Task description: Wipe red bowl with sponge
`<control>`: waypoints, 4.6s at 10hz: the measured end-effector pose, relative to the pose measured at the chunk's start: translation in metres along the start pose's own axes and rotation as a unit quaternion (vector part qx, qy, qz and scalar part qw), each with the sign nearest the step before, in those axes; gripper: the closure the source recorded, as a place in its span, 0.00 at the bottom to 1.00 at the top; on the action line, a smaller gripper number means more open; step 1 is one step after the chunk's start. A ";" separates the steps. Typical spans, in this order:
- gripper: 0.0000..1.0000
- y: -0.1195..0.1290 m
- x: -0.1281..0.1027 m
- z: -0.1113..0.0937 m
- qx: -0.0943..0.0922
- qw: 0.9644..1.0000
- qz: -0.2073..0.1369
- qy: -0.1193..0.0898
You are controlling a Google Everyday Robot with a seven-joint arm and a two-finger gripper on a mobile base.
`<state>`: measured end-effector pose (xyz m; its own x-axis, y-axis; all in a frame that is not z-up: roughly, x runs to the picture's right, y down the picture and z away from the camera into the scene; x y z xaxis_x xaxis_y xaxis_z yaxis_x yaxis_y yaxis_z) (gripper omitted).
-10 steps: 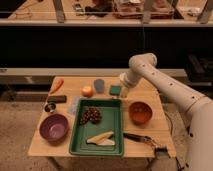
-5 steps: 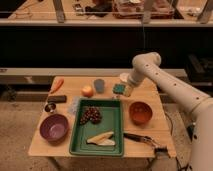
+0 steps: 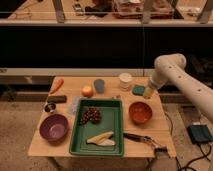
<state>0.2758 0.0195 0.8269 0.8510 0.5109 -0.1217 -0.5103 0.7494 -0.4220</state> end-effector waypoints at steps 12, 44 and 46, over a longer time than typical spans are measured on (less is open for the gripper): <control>1.00 0.048 0.035 0.002 0.016 0.998 0.032 -0.053; 1.00 0.046 0.019 0.050 -0.011 0.999 0.034 -0.039; 1.00 0.060 -0.006 0.050 -0.020 0.998 0.013 -0.058</control>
<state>0.2337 0.0823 0.8470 0.8161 0.5771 -0.0303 -0.5252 0.7188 -0.4556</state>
